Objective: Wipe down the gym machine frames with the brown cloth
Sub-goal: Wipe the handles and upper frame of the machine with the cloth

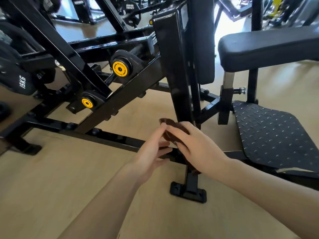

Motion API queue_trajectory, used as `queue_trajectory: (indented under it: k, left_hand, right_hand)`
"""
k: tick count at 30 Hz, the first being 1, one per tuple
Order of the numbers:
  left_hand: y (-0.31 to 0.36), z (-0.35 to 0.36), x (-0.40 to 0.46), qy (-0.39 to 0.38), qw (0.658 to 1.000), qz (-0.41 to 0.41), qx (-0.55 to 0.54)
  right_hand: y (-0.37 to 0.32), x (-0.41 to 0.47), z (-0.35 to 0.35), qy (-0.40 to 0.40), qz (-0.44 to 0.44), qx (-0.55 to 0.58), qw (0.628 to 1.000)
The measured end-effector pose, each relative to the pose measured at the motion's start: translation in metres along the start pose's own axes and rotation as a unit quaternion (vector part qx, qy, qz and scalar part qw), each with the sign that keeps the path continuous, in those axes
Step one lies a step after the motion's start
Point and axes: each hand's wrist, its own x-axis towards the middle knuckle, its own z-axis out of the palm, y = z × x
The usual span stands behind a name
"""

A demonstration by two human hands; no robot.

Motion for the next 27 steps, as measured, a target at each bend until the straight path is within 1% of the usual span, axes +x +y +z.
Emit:
queue_trajectory:
  k: [2,4,5,7,9,11,12,13,14,15,16,17,18,19,21,22,23,25,27]
  left_hand:
    - [0.010,0.005,-0.005,-0.030,0.997,0.007,-0.066]
    - [0.022,0.005,-0.006,-0.016,0.992,0.012,-0.124]
    - [0.027,0.003,-0.006,0.004,0.991,0.015,-0.130]
    - [0.032,-0.006,-0.005,0.059,0.989,0.018,-0.133]
    - [0.031,-0.017,-0.005,0.108,0.983,0.001,-0.147]
    - [0.026,-0.025,-0.003,0.150,0.977,-0.018,-0.149]
    - [0.025,-0.028,0.000,0.169,0.975,-0.022,-0.144]
    - [0.025,-0.029,0.004,0.189,0.972,-0.021,-0.139]
    - [0.026,-0.028,0.008,0.206,0.969,-0.019,-0.132]
    - [0.029,-0.027,0.014,0.217,0.969,-0.013,-0.119]
    - [0.032,-0.024,0.019,0.221,0.970,-0.001,-0.102]
    - [0.037,-0.020,0.025,0.219,0.972,0.016,-0.081]
    - [0.042,-0.015,0.031,0.213,0.975,0.033,-0.058]
    - [0.048,-0.009,0.037,0.205,0.977,0.047,-0.035]
    - [0.058,0.006,0.045,0.191,0.978,0.081,0.014]
    - [0.062,0.014,0.048,0.183,0.976,0.107,0.043]
    - [0.066,0.020,0.050,0.175,0.972,0.137,0.074]
    - [0.070,0.028,0.053,0.165,0.958,0.198,0.128]
    - [0.070,0.028,0.055,0.152,0.951,0.228,0.144]
  right_hand:
    - [-0.018,0.020,0.001,0.031,0.027,0.028,0.999]
    - [-0.034,0.041,0.008,0.037,0.058,0.077,0.995]
    - [-0.040,0.051,0.010,0.025,0.074,0.117,0.990]
    - [-0.047,0.069,0.011,-0.026,0.108,0.226,0.968]
    - [-0.049,0.080,0.011,-0.107,0.128,0.307,0.937]
    - [-0.044,0.083,0.007,-0.207,0.128,0.308,0.920]
    - [-0.037,0.083,0.002,-0.239,0.122,0.297,0.916]
    - [-0.028,0.083,-0.005,-0.241,0.111,0.281,0.922]
    - [-0.018,0.083,-0.013,-0.207,0.103,0.263,0.937]
    - [-0.007,0.082,-0.020,-0.132,0.107,0.239,0.956]
    - [0.004,0.082,-0.025,-0.033,0.122,0.209,0.970]
    - [0.012,0.081,-0.028,0.062,0.138,0.195,0.969]
    - [0.017,0.080,-0.029,0.146,0.149,0.183,0.961]
    - [0.021,0.080,-0.027,0.206,0.152,0.174,0.951]
    - [0.024,0.081,-0.025,0.302,0.144,0.164,0.928]
    - [0.025,0.082,-0.024,0.330,0.138,0.169,0.918]
    - [0.025,0.084,-0.023,0.329,0.142,0.186,0.915]
    - [0.027,0.088,-0.015,0.252,0.135,0.279,0.917]
    - [0.024,0.092,-0.002,0.189,0.137,0.398,0.887]
